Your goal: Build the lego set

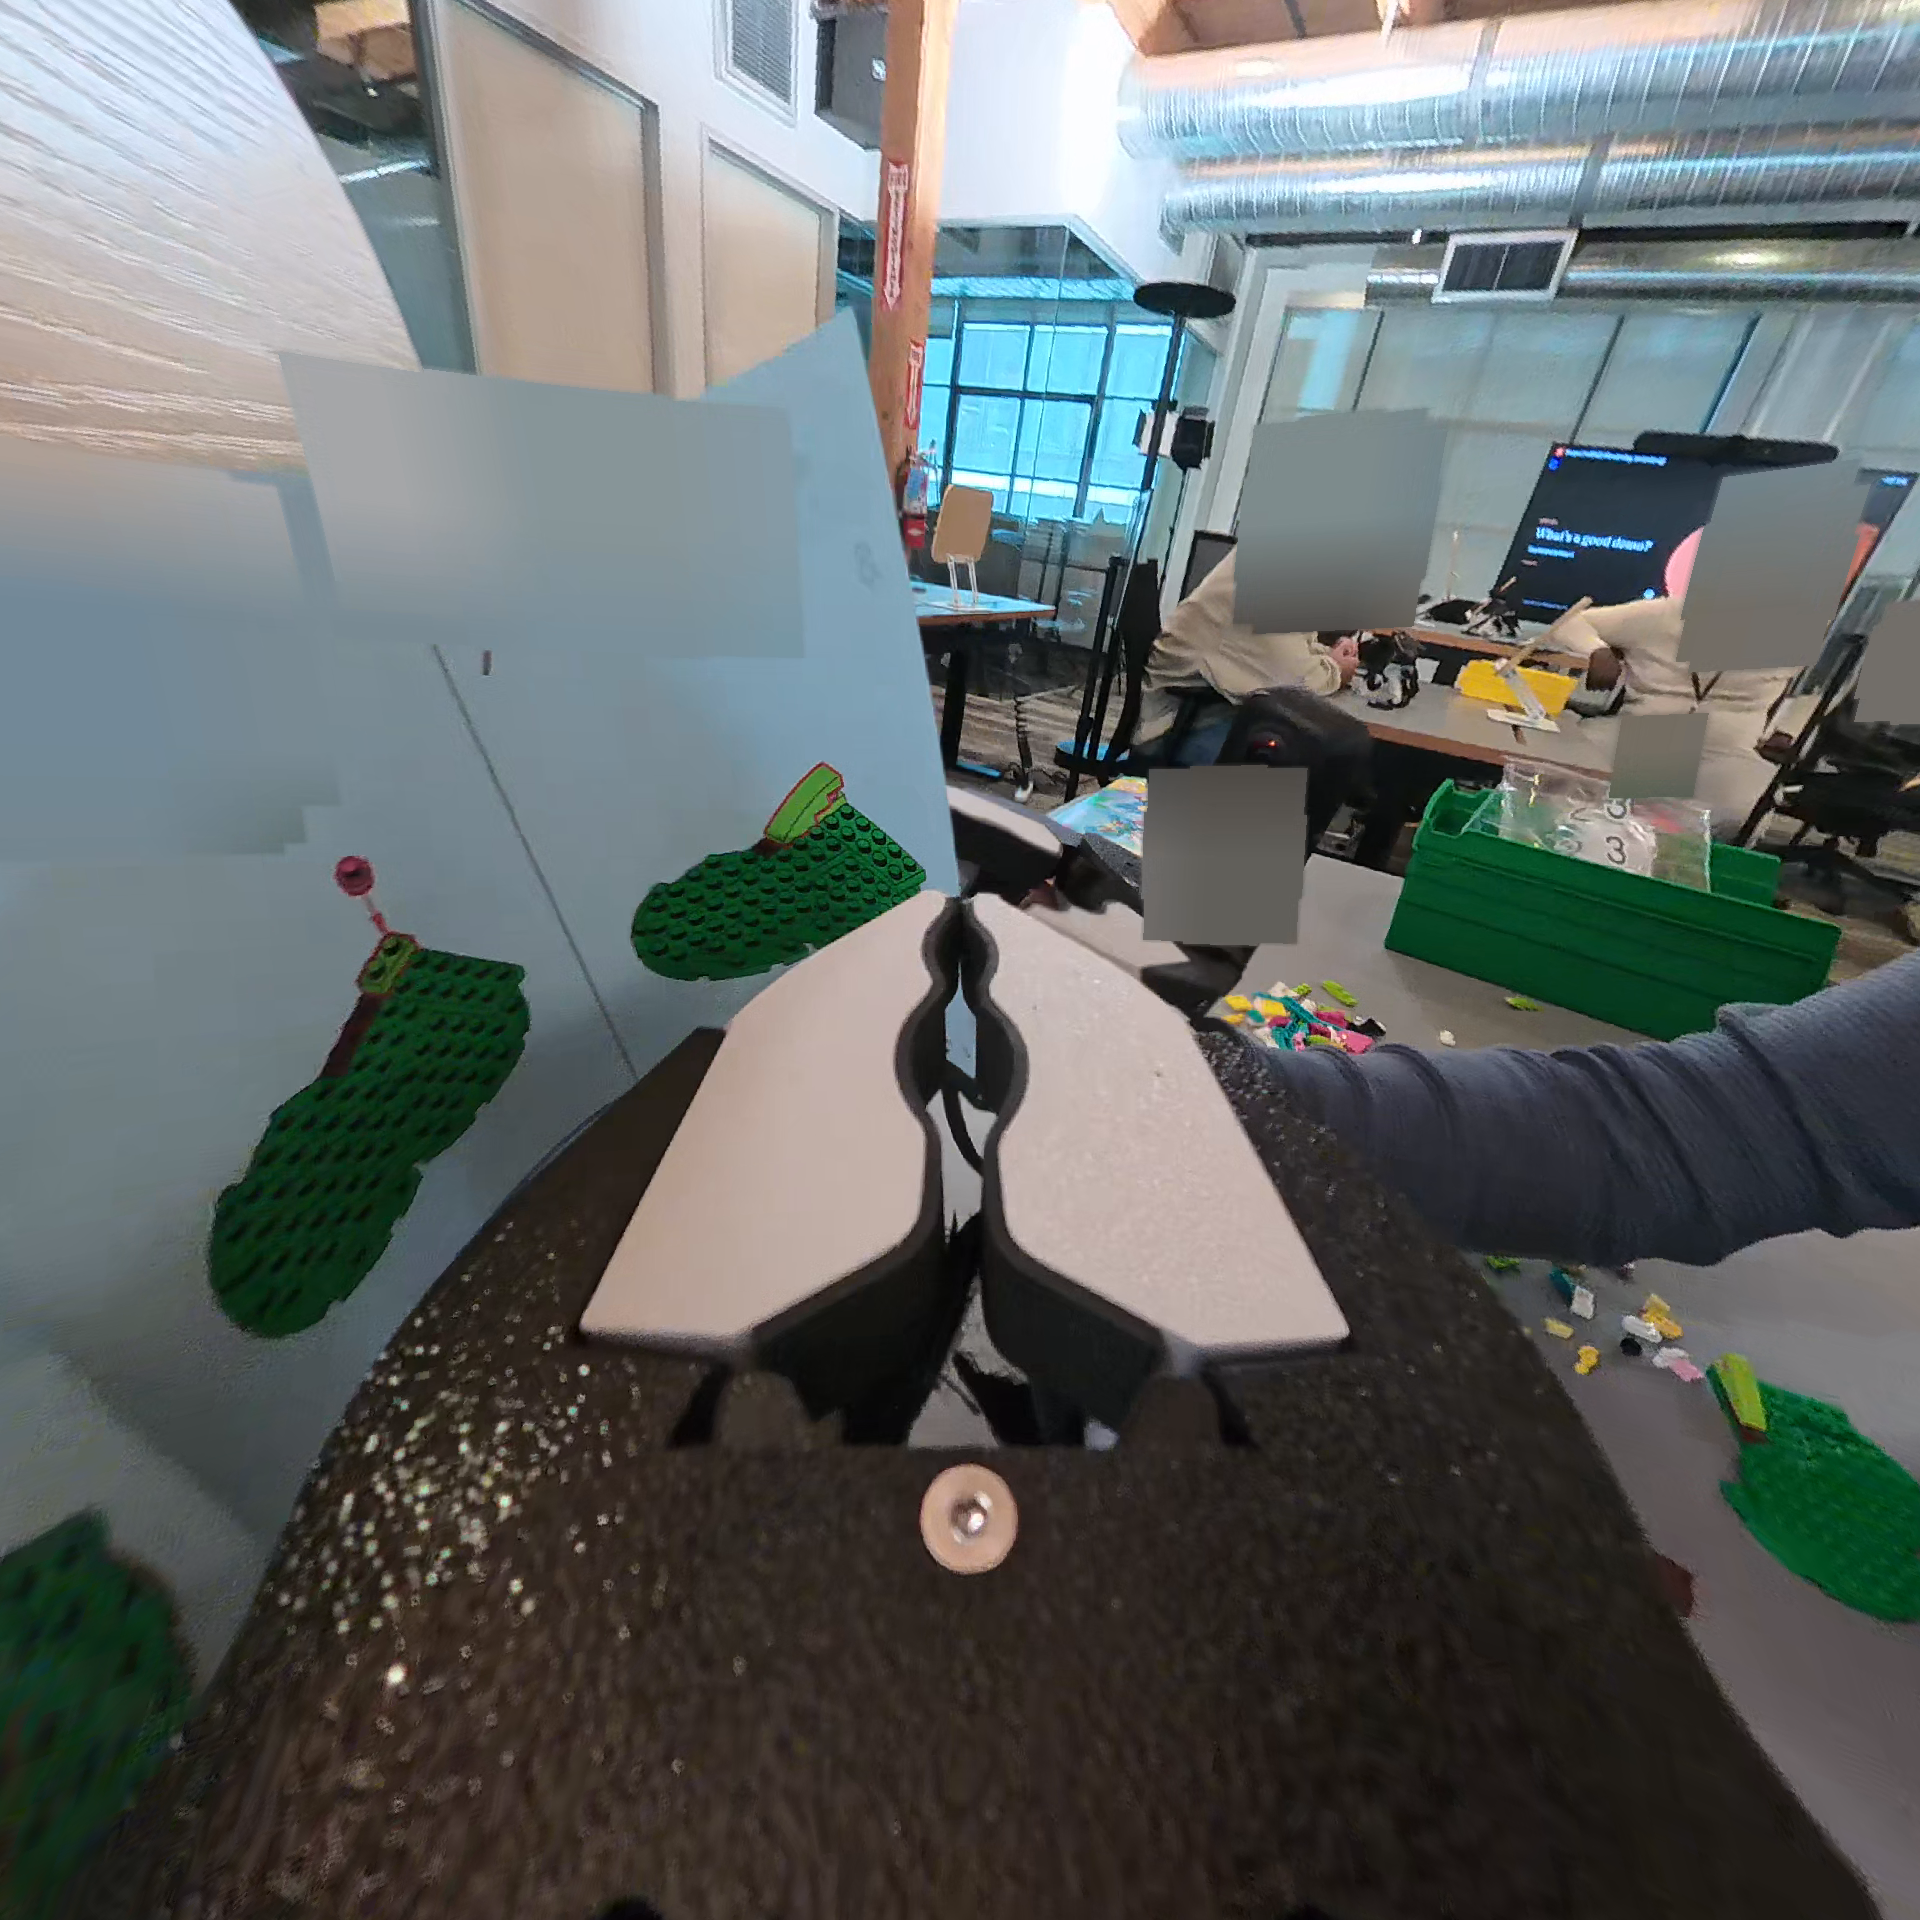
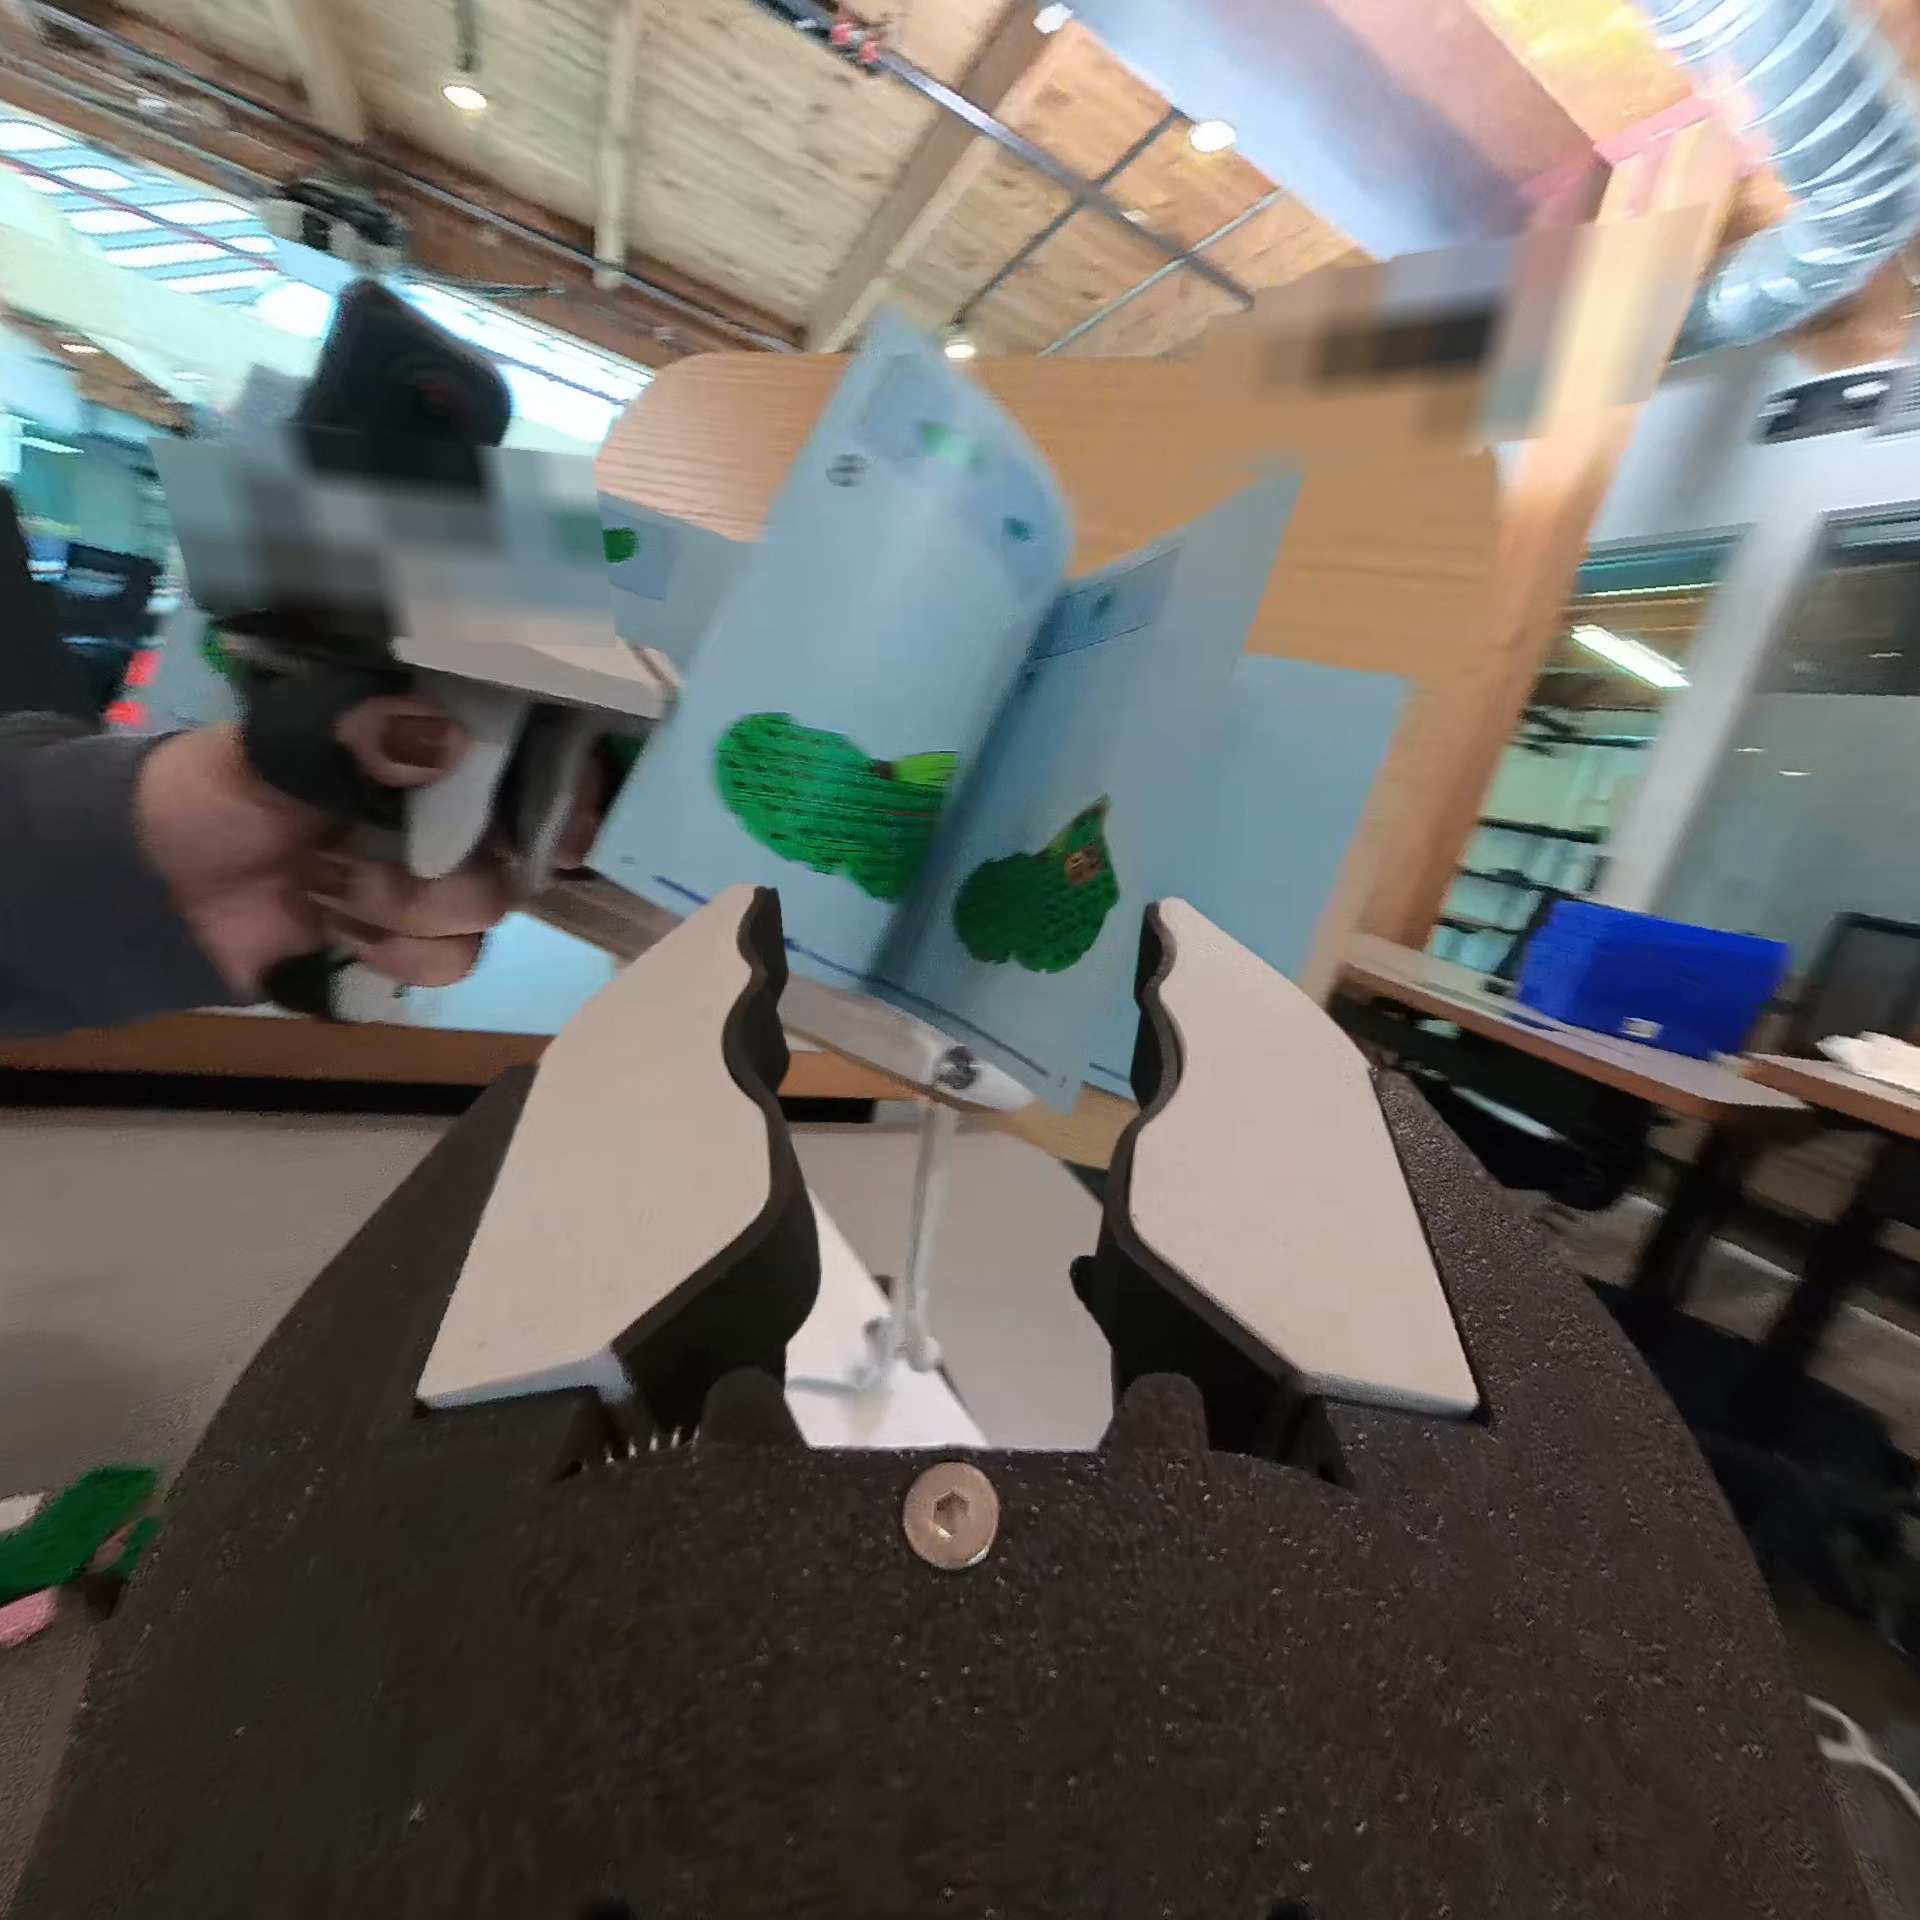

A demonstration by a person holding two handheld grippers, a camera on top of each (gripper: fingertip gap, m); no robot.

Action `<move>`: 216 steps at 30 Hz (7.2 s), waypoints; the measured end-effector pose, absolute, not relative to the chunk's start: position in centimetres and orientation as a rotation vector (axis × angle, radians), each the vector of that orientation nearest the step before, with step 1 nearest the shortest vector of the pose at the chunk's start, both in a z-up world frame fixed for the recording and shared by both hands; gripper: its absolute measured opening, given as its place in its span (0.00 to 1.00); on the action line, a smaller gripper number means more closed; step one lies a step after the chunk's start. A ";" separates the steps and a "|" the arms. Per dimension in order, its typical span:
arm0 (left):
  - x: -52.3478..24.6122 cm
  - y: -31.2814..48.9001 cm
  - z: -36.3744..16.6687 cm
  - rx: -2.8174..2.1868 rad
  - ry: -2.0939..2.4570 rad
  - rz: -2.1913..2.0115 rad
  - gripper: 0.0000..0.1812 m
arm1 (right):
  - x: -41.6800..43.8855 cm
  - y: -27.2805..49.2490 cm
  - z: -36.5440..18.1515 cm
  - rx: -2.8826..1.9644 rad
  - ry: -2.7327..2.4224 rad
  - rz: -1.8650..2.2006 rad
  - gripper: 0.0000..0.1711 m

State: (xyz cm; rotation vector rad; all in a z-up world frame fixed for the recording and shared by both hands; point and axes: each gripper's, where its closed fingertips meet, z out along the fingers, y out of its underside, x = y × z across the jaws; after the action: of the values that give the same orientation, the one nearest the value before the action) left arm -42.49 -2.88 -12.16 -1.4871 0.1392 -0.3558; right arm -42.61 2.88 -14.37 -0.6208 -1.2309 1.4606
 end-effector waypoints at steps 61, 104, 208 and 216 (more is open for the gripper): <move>-54.9 -23.4 -16.1 -1.288 -0.453 -0.046 0.29 | -53.0 -9.2 -15.5 -0.832 -1.569 1.133 0.05; -56.7 -22.7 -15.7 -1.227 -0.394 -0.127 0.00 | -54.4 -20.7 -18.5 -0.105 -1.467 0.484 0.01; -40.0 -24.2 -23.3 -1.257 -0.525 0.435 0.44 | -5.8 11.9 -25.6 -1.134 -1.011 0.665 0.23; -39.5 -23.7 -23.2 -1.277 -0.493 0.428 0.44 | -5.9 12.0 -25.7 -1.142 -1.018 0.652 0.23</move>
State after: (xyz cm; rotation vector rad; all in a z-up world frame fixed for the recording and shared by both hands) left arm -39.47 -23.67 -23.23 -1.2768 -0.4933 0.4283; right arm -5.91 11.98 -25.75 -1.1417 -1.0179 0.6516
